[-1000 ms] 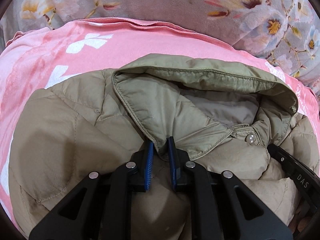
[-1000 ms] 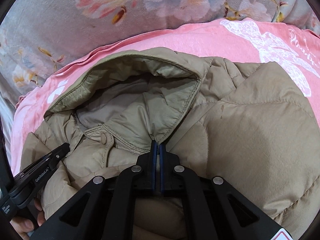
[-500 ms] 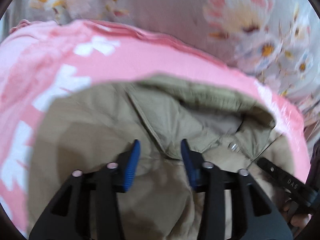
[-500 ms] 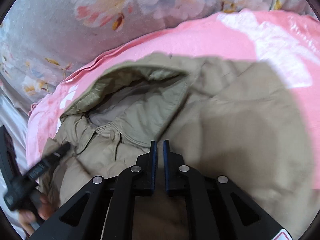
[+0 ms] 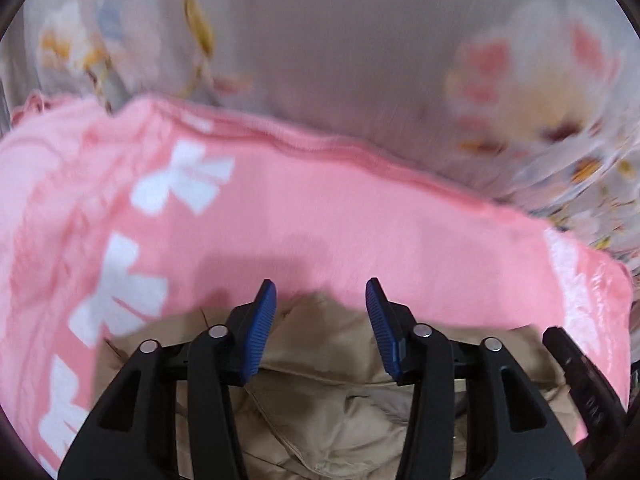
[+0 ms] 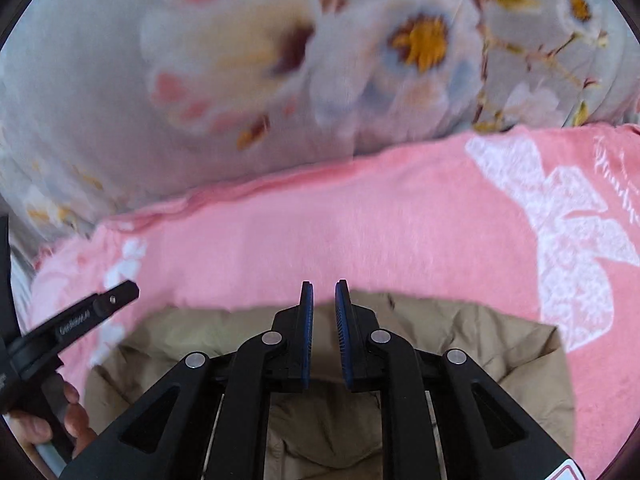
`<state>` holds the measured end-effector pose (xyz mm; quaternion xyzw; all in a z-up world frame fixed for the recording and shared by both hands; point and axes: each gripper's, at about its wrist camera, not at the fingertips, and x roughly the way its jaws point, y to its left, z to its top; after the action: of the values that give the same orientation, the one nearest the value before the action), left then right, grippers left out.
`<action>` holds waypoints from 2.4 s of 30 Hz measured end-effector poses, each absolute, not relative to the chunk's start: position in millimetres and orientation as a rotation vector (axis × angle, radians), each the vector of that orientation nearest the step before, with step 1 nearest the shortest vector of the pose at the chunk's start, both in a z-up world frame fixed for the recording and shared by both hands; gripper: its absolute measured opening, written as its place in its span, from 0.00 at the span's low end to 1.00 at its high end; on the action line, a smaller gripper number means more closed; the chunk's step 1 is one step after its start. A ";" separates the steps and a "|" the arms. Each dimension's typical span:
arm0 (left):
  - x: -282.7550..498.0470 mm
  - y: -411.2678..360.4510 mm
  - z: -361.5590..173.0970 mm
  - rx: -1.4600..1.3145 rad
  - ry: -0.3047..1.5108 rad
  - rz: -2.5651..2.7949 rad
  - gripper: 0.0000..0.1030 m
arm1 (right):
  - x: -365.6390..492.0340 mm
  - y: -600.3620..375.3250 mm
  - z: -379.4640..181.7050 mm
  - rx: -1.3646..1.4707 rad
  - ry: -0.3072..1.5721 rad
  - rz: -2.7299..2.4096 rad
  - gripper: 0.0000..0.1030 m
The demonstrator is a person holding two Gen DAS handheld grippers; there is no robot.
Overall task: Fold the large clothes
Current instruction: 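Grasp the new folded edge of the jacket with both tools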
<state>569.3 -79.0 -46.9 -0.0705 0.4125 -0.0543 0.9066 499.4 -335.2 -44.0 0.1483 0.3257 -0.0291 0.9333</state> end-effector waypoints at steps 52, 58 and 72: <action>534.7 -99.7 -109.1 0.111 0.807 -0.065 0.32 | 486.7 -323.0 -122.5 0.123 0.761 -0.126 0.00; 534.5 -100.5 -110.0 0.116 0.803 -0.061 0.32 | 486.6 -323.3 -122.3 0.124 0.760 -0.127 0.00; 535.3 -101.2 -111.0 0.126 0.800 -0.059 0.32 | 488.7 -321.3 -122.3 0.110 0.763 -0.142 0.00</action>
<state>535.3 -101.2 -111.0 0.0613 0.3891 -0.0288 0.9187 488.7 -321.3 -122.3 0.0538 0.3717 -0.0692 0.9242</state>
